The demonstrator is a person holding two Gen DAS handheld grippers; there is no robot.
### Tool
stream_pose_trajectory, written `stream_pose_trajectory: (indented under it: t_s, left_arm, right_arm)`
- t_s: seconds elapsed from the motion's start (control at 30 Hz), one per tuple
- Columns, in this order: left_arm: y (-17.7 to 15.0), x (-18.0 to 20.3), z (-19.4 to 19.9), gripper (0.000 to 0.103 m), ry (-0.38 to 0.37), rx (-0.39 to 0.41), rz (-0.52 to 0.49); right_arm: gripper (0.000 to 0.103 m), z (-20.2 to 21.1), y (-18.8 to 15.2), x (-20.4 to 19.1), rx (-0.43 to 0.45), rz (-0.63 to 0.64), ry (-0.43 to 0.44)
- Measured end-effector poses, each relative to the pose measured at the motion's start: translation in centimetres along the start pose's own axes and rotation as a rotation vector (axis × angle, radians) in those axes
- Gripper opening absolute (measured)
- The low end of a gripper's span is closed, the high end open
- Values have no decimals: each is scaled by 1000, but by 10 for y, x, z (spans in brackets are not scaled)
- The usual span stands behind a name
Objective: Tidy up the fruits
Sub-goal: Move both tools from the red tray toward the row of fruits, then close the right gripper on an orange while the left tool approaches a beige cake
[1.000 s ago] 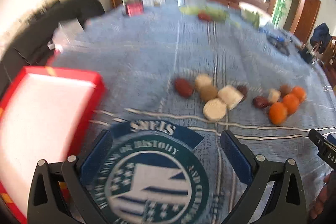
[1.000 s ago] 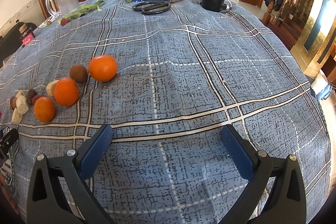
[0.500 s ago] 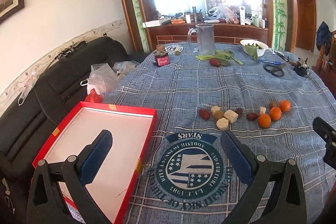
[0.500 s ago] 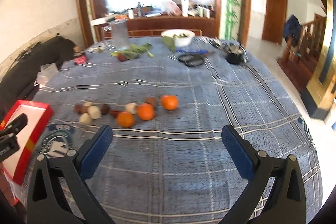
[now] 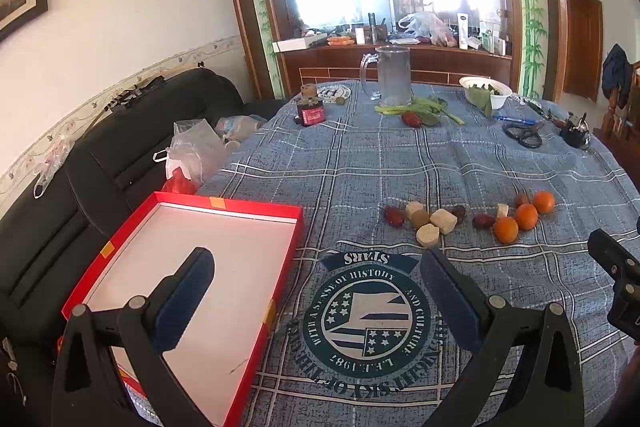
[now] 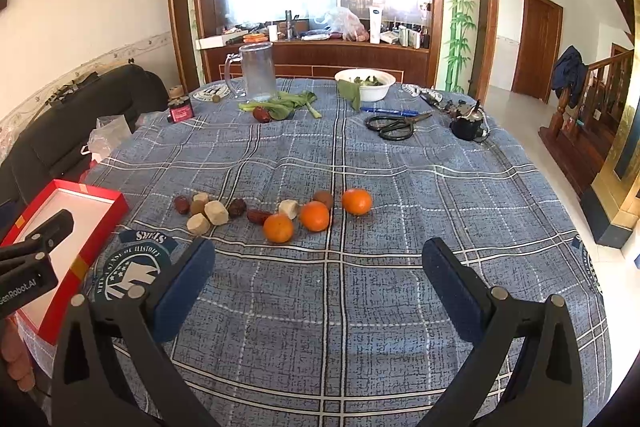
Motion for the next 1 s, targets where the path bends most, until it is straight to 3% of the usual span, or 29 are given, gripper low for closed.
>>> stream_pose_trajectory:
  t_s: [0.23,0.73,0.83,1.0]
  left_arm:
    - [-3,-1,-21,102,-6,-33,-4]
    - [-6,0,-59,102,9,-100,-45]
    - [-6,2,-64,102,9,-108,-50]
    - [-2,9,-70,102,8,-105,-76]
  right_arm:
    - [103,-13,-5,1,-25,-2,18]
    - [103,-80,-5,-17,-176,62,119]
    - [95,-96,-4,-23,-209,43,152]
    - [72,-124,-7,-27,-285,22,168]
Point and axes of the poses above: each gripper's, at about its wrist camera, not at the fingertips, and z roughly against the way its jaws point, x to its right, y to its top, the point moved 6 cm from there along -z, roughly the way its jaws point, and after that the axes turned 2 degrees about z, right-handed, at the moved point
